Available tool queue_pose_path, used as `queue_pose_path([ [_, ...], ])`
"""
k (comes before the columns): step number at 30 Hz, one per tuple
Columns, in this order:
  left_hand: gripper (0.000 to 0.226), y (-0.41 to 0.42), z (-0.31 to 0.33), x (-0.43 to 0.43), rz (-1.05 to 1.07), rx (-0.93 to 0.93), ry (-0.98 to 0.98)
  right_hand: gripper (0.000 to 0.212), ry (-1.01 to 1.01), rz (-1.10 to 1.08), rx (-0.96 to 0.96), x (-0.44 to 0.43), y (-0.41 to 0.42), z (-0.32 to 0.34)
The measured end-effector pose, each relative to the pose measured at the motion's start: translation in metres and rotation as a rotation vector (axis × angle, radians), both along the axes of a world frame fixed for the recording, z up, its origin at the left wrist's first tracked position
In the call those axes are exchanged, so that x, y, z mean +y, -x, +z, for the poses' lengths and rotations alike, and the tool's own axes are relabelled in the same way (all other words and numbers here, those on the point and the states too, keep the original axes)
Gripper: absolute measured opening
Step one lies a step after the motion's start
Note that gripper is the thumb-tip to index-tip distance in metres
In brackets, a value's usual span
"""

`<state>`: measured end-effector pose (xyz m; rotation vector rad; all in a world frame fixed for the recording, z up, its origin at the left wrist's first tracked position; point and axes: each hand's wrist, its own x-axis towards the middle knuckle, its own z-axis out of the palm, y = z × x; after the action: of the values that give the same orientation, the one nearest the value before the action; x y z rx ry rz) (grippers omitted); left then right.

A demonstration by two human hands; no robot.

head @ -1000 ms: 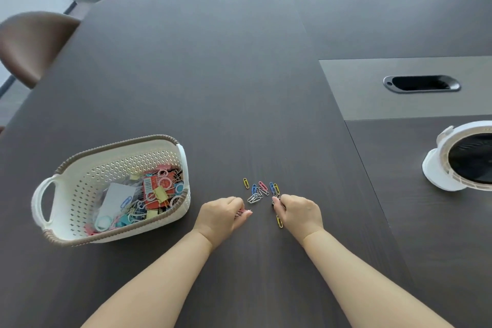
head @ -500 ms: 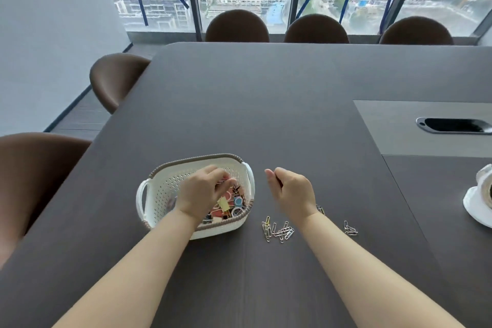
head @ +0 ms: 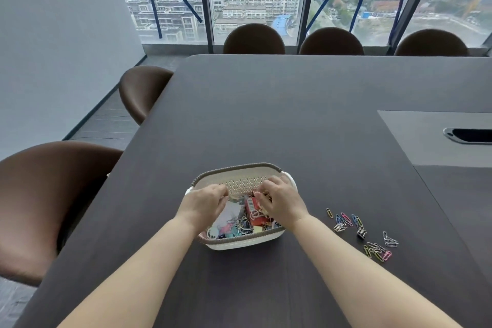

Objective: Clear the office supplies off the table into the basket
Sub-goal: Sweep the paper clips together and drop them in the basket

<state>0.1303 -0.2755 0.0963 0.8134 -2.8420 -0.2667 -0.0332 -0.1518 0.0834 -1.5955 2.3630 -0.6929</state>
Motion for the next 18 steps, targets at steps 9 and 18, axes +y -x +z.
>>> queue_pose_path([
  [9,0.015,0.007,0.002,0.019,-0.138,0.154,0.115,0.036,0.192,-0.130,0.116,0.026,0.004,0.002],
  [18,0.033,0.076,-0.007,0.092,-0.299,0.300,0.175,0.037,0.221,-0.391,0.131,0.120,0.064,-0.014],
])
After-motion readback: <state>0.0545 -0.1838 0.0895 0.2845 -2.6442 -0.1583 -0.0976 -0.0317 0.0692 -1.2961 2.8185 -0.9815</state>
